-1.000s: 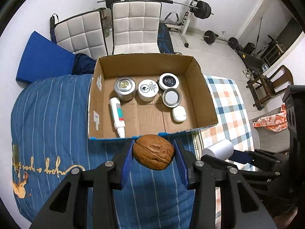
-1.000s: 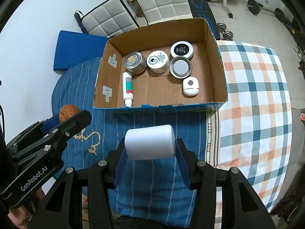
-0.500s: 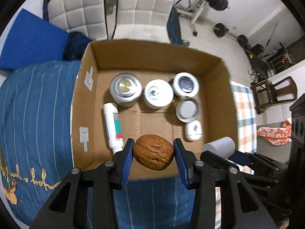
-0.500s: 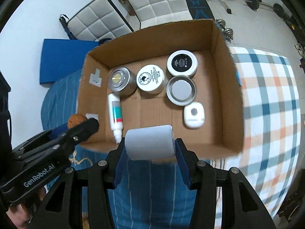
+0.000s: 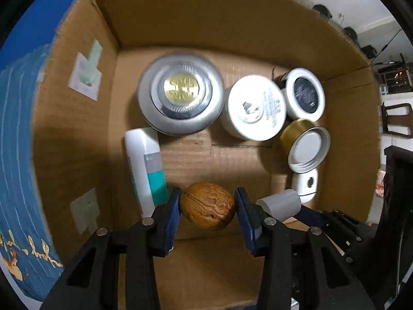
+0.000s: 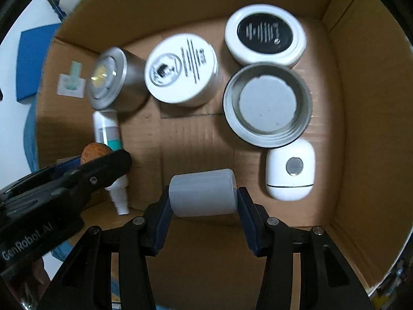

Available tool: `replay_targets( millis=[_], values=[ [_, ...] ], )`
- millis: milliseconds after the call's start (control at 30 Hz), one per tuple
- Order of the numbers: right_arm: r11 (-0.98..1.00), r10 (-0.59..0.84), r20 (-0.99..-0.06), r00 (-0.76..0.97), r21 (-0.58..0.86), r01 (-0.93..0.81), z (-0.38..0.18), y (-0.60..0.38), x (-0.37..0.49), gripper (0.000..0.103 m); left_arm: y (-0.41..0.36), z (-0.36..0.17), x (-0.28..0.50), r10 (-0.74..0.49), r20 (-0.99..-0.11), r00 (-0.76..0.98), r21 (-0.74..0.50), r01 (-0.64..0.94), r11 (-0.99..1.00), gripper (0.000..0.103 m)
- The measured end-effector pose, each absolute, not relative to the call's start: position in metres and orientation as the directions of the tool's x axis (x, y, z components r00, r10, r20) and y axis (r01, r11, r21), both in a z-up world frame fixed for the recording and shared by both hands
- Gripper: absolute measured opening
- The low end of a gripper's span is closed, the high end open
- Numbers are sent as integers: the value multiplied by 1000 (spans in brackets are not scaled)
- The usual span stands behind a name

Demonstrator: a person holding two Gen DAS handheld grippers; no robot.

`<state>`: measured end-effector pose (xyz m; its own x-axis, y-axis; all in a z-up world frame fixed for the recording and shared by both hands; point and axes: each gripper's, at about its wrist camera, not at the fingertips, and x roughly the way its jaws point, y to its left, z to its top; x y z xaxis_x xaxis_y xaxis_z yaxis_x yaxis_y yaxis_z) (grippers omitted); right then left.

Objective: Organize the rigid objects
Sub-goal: 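Carry the walnut and white cylinder into the box with both tools, then open both tools to release the walnut and cylinder in the box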

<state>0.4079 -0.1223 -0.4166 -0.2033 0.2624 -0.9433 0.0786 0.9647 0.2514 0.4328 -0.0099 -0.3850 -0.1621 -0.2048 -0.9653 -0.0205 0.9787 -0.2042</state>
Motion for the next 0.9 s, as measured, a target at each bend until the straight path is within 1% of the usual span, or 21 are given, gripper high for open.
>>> replay_targets(
  millis=[267, 567, 600, 633, 667, 767, 800, 833, 867, 900],
  values=[
    [977, 212, -944, -251, 199, 78, -433, -121, 417, 52, -11, -414, 430, -186, -957, -222, -186, -22, 982, 39],
    [984, 177, -934, -311, 167, 57, -449, -121, 423, 52, -9, -423, 427, -184, -952, -244, -183, -28, 983, 39],
    [985, 173, -934, -312, 164, 56, -449, -121, 424, 54, -9, -422, 426, -182, -952, -248, -180, -30, 983, 39],
    [985, 171, -934, -313, 162, 53, -448, -123, 422, 58, -8, -423, 430, -183, -951, -251, -180, -34, 983, 39],
    [985, 171, -934, -312, 163, 52, -451, -121, 428, 59, -8, -422, 431, -186, -950, -251, -182, -39, 982, 44],
    [985, 172, -935, -310, 166, 44, -449, -122, 429, 64, -5, -414, 433, -183, -953, -243, -177, -43, 983, 48],
    [985, 171, -935, -310, 167, 40, -447, -122, 429, 70, -5, -412, 432, -185, -952, -243, -179, -44, 983, 50],
    [985, 170, -936, -308, 167, 38, -443, -122, 430, 76, -4, -408, 432, -190, -952, -239, -185, -42, 982, 59],
    [986, 166, -938, -303, 163, 33, -438, -122, 432, 78, -4, -404, 431, -190, -955, -229, -186, -39, 982, 66],
    [987, 158, -942, -297, 158, 24, -434, -121, 432, 79, -3, -397, 430, -179, -961, -209, -176, -33, 984, 70]
  ],
)
